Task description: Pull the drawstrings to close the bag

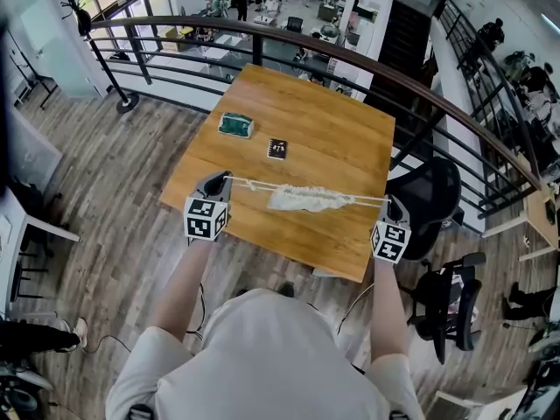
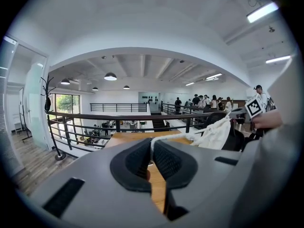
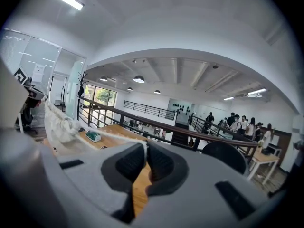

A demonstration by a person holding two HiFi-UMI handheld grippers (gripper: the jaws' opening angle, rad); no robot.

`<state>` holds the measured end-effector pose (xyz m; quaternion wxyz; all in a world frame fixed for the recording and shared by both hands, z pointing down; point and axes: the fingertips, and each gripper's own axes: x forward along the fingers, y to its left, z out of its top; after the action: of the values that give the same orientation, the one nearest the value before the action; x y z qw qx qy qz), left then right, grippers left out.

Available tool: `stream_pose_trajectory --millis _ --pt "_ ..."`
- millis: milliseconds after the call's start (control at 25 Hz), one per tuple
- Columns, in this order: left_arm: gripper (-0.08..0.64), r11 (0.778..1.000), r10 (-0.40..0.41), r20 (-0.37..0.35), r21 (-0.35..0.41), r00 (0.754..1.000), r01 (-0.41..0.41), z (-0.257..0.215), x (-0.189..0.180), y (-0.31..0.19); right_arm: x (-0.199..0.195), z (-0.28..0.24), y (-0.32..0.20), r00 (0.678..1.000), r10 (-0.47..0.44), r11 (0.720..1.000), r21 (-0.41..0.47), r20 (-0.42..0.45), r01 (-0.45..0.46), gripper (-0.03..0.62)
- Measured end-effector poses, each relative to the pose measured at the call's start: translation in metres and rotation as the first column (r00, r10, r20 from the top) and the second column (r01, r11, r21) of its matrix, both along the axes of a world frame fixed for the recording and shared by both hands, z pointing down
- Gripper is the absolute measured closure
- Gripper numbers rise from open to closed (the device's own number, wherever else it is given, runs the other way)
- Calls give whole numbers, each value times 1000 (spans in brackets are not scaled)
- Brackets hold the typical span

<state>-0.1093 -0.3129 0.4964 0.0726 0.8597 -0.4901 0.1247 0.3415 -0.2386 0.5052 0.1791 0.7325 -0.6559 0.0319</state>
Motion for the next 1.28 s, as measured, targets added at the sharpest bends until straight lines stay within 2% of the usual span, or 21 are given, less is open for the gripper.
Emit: stream_pose_trajectory --millis 240,760,1280 --pt "565 1000 -16 7 -8 1000 16 7 -7 -1 -1 5 0 1000 -3 1000 -10 -24 3 591" --pt "555 999 -50 90 -6 995 50 20 -16 -8 13 23 2 998 15 999 -48 -63 -18 586" --pt "554 994 -101 126 -31 987 106 26 -32 -14 23 25 4 992 38 996 -70 -124 -47 582"
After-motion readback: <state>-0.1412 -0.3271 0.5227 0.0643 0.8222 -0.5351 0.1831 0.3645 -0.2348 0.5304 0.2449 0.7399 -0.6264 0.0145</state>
